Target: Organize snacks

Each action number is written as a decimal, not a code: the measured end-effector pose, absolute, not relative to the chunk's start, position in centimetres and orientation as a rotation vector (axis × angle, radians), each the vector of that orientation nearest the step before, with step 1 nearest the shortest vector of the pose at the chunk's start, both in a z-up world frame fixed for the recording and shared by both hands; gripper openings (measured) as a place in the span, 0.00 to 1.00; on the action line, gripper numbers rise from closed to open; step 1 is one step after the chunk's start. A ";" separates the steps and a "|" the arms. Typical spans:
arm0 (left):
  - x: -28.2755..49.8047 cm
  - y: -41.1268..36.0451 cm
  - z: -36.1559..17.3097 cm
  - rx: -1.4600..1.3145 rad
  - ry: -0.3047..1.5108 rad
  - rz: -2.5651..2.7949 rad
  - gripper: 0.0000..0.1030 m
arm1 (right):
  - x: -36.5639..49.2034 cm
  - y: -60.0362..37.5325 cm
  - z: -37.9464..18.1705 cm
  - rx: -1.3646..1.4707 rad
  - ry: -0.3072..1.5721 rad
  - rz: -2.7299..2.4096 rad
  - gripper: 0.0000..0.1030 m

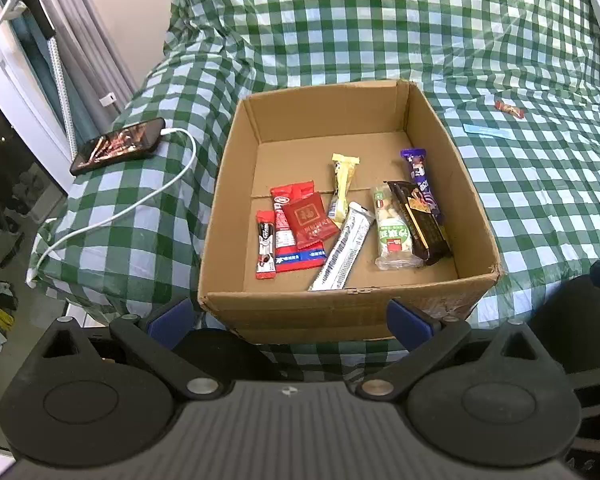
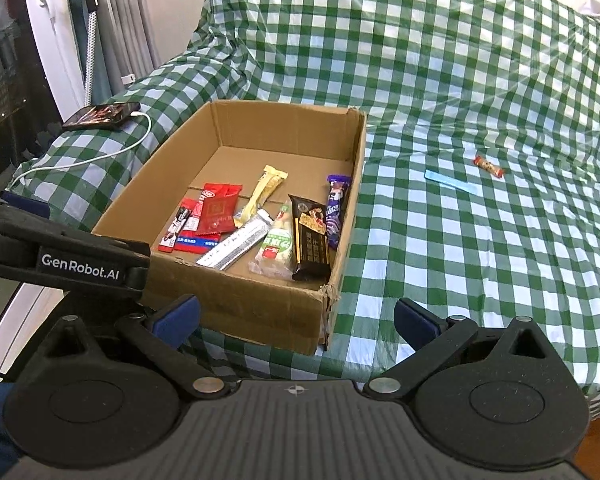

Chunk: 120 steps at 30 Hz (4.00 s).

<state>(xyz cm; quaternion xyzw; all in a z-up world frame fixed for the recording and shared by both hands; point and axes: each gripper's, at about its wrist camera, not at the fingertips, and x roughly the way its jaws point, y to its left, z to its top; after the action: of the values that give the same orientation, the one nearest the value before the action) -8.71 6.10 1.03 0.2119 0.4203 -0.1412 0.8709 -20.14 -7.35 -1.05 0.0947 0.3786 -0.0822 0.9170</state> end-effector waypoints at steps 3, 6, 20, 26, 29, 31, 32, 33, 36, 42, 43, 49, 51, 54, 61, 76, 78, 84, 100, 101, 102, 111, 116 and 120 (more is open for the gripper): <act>-9.1 6.5 1.4 0.436 0.860 -0.295 1.00 | -20.4 -7.0 -0.6 0.187 0.762 -0.173 0.99; -9.5 6.7 1.8 0.435 0.845 -0.295 1.00 | -20.7 -6.7 -0.3 0.178 0.751 -0.175 0.99; -8.3 1.7 3.4 0.450 0.812 -0.393 1.00 | -21.2 -10.8 1.5 0.198 0.664 -0.253 0.99; -3.7 -9.9 3.4 0.480 0.897 -0.591 1.00 | -19.6 -23.0 1.2 0.190 0.611 -0.431 0.99; -0.7 -17.3 1.5 0.587 0.892 -0.699 1.00 | -17.7 -30.7 -0.4 0.231 0.601 -0.488 0.99; 2.1 -22.4 -1.1 0.682 0.894 -0.762 1.00 | -15.9 -35.6 -2.5 0.243 0.620 -0.500 0.99; 3.7 -24.6 -2.6 0.718 0.909 -0.774 1.00 | -14.5 -38.0 -3.7 0.248 0.641 -0.497 0.99; 5.4 -26.9 -4.3 0.744 0.931 -0.780 1.00 | -13.1 -40.0 -5.0 0.253 0.656 -0.486 0.99; 10.5 -32.3 -9.3 0.767 0.983 -0.776 0.99 | -8.2 -45.7 -9.5 0.262 0.724 -0.441 0.99; 16.8 -40.0 -18.3 0.902 1.025 -0.825 0.76 | 1.5 -52.6 -17.5 0.228 0.784 -0.343 0.99; 17.1 -40.6 -19.2 0.913 1.022 -0.847 0.76 | 2.5 -52.9 -18.1 0.223 0.777 -0.336 0.99; 17.9 -41.6 -19.9 0.870 0.965 -1.012 0.53 | 8.9 -53.7 -22.1 0.106 0.810 -0.234 0.94; 17.6 -41.2 -19.5 0.826 0.976 -1.034 0.20 | 8.7 -53.3 -22.2 0.086 0.751 -0.201 0.74; 17.2 -40.6 -18.8 0.763 1.037 -1.012 0.10 | 7.6 -52.1 -21.6 0.064 0.749 -0.229 0.20; 14.7 -35.6 -12.8 0.540 1.080 -1.010 0.09 | 1.1 -51.0 -19.1 0.186 0.757 -0.352 0.18; 0.3 -15.7 -0.3 0.411 1.027 -0.787 0.09 | -15.2 -31.7 -8.0 0.477 0.661 -0.373 0.18; -0.2 -12.7 0.4 0.403 1.027 -0.729 0.09 | -15.5 -29.4 -6.9 0.474 0.659 -0.329 0.18; 0.7 -5.1 1.6 0.386 0.988 -0.578 0.09 | -13.5 -23.2 -3.7 0.426 0.674 -0.195 0.18; 7.6 1.2 -1.3 0.379 1.016 -0.384 0.74 | -5.5 -15.5 -3.6 0.319 0.734 -0.108 0.25; 7.8 1.3 -1.3 0.385 1.003 -0.363 0.91 | -5.2 -15.6 -3.8 0.324 0.740 -0.111 0.44; 7.5 1.5 -1.1 0.392 0.973 -0.333 0.99 | -5.0 -15.7 -3.9 0.332 0.749 -0.122 0.54; 2.4 4.1 0.3 0.413 0.976 -0.320 1.00 | -9.7 -12.8 -3.2 0.287 0.799 -0.204 0.99; -1.8 6.3 0.4 0.344 0.995 -0.337 1.00 | -14.1 -9.4 -2.4 0.273 0.783 -0.225 0.99; -4.4 7.5 0.9 0.346 0.956 -0.330 1.00 | -16.2 -7.2 -1.4 0.230 0.765 -0.187 0.99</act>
<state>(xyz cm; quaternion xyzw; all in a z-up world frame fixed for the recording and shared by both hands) -4.40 7.49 0.89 0.1649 0.4555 -0.1572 0.8606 -16.21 -7.21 -1.37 0.1120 0.3719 -0.0910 0.9170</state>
